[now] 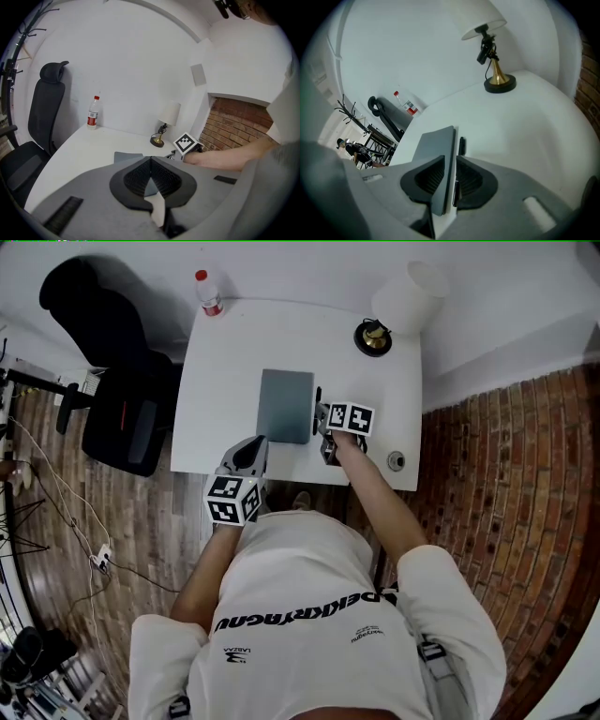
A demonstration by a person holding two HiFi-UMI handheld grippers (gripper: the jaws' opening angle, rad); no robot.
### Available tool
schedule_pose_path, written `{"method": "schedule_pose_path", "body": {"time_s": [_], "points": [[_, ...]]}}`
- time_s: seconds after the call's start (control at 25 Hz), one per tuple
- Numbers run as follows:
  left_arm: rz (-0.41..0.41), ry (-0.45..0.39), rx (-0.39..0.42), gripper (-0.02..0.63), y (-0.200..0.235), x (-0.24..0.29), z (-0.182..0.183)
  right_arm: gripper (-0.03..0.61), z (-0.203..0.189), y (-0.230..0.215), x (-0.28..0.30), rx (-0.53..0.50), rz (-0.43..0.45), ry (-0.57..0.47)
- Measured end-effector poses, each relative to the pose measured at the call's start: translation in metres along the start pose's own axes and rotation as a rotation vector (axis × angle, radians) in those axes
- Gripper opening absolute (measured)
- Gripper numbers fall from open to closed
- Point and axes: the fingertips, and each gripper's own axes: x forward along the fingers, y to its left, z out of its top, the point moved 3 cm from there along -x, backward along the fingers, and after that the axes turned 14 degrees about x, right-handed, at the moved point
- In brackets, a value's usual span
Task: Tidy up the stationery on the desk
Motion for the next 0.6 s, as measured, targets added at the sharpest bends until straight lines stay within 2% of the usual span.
{"method": "schedule_pose_path", "body": {"time_s": [0.36,0.6], "points": [[-0.023,-0.022,0.048,-0.003,-0.002,-0.002,0.011,0.071,0.004,0.029,-0.065,-0.058,0.090,-0.157],[-0.021,-0.057,0.066,-0.003,0.001,-0.003,0.025,0.048,-0.001,0.055,-0.104,-0.063,0.196,-0.293]]}}
